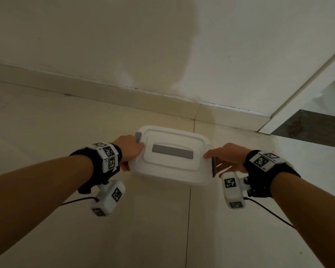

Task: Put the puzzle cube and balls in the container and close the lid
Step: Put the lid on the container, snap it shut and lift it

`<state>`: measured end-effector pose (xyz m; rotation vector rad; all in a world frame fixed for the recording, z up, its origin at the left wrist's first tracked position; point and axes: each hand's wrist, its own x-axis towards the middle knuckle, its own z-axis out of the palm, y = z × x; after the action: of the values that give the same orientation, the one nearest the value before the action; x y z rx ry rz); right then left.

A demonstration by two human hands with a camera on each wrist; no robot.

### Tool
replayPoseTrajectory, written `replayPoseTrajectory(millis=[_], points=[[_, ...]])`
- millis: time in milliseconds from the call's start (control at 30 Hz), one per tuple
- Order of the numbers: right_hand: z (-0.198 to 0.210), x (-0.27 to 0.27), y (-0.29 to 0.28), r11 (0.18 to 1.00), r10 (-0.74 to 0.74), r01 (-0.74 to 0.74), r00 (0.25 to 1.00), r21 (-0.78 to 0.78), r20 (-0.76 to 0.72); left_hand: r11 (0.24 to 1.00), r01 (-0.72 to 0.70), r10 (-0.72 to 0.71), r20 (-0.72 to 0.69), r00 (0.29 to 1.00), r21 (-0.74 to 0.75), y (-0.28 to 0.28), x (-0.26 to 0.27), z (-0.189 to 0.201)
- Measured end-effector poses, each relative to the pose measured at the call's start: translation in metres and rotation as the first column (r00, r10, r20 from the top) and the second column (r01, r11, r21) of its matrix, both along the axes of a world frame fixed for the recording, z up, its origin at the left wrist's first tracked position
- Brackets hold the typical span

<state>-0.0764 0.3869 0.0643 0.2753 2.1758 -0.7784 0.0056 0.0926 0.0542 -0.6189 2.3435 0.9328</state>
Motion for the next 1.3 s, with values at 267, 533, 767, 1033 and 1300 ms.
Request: replayPoseTrajectory(millis=[267, 533, 767, 1033, 1300], points=[[0.009, 0.009, -0.013, 0.997, -0.061, 0.068, 0.984, 0.037, -0.166, 0.998, -0.049, 0.049, -0.009, 0.999, 0.026, 0.009, 0.003, 0.0], [0.02, 0.012, -0.029, 0.983, 0.053, 0.0, 0.958, 0.183, -0.282, 0.998, -0.046, 0.046, -0.017, 0.999, 0.034, 0.006, 0.002, -0.004], [0.018, 0.012, -0.022, 0.992, 0.034, -0.025, 0.997, 0.124, -0.068, 0.97, -0.171, 0.167, 0.038, 0.985, 0.175, -0.002, 0.002, 0.0], [0.021, -0.018, -0.017, 0.988, -0.149, 0.137, 0.972, -0.077, -0.181, 0.864, -0.325, 0.4, -0.131, 0.907, 0.386, -0.005, -0.027, 0.01], [0.007, -0.076, -0.033, 0.921, -0.38, 0.299, 0.828, -0.248, -0.413, 0.623, -0.373, 0.628, -0.155, 0.762, 0.688, 0.004, -0.082, 0.006]])
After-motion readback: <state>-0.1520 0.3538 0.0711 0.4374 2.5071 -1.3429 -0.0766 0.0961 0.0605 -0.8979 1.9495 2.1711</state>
